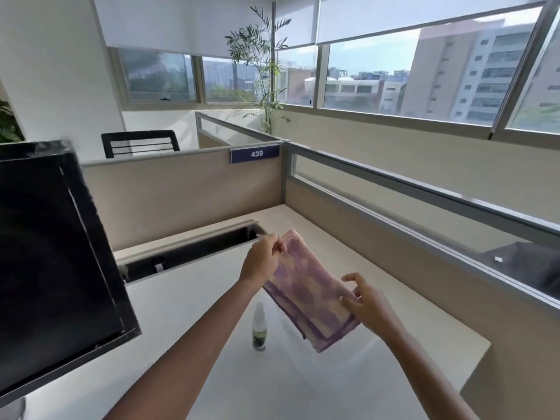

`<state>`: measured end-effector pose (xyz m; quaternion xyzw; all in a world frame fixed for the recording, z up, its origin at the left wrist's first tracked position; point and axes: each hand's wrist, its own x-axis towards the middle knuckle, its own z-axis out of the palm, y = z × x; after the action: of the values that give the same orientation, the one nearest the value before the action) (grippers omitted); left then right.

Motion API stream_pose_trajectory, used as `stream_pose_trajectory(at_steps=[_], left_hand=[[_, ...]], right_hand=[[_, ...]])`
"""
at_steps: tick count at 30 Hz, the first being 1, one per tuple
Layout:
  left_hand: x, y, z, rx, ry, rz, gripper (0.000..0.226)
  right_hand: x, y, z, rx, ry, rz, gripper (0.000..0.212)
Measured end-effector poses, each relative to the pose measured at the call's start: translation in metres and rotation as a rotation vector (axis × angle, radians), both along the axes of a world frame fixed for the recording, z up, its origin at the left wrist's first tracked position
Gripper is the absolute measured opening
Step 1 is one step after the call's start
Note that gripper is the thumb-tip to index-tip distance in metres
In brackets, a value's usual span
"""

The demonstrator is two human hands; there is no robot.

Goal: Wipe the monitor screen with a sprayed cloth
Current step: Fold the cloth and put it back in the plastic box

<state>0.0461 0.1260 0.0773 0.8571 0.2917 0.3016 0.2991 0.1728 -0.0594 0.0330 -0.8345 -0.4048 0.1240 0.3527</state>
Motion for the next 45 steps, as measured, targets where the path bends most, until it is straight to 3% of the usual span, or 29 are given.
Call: stream_pose_trajectory(at_steps=[9,18,23,27,33,36,41,45], left_hand=[[0.049,-0.001,-0.052,-0.117,0.368,-0.078,0.025],[0.078,0.001,-0.077,-0.132,0.497,-0.122,0.033],[0.083,-0.004,-0.083,-0.072,0.678,-0.183,0.039],[0.081,-0.013,-0.080,-0.057,0.730,-0.190,0.032],[0.057,-0.022,-0.056,0.061,0.624,-0.181,0.033],[0.033,-0.018,-0.039,0.091,0.436,-0.148,0.032],[-0.020,-0.004,-0.031,0.105,0.185,-0.024,0.032],[-0.052,0.005,-0.044,-0.004,0.121,0.061,0.036]], right_hand=[[0.015,0.009,-0.031,-0.509,-0.266,0.085,0.033],[0.011,0.015,-0.040,-0.581,-0.428,0.085,0.023],[0.006,0.024,-0.053,-0.552,-0.525,0.206,0.040],[0.008,0.040,-0.064,-0.596,-0.379,0.447,0.068],[0.005,0.051,-0.076,-0.805,-0.314,0.523,0.074],[-0.003,0.053,-0.063,-0.630,-0.323,0.475,0.053],[-0.042,0.063,-0.029,0.054,-0.258,0.288,0.030],[-0.073,0.075,-0.020,0.057,-0.185,0.294,0.049]])
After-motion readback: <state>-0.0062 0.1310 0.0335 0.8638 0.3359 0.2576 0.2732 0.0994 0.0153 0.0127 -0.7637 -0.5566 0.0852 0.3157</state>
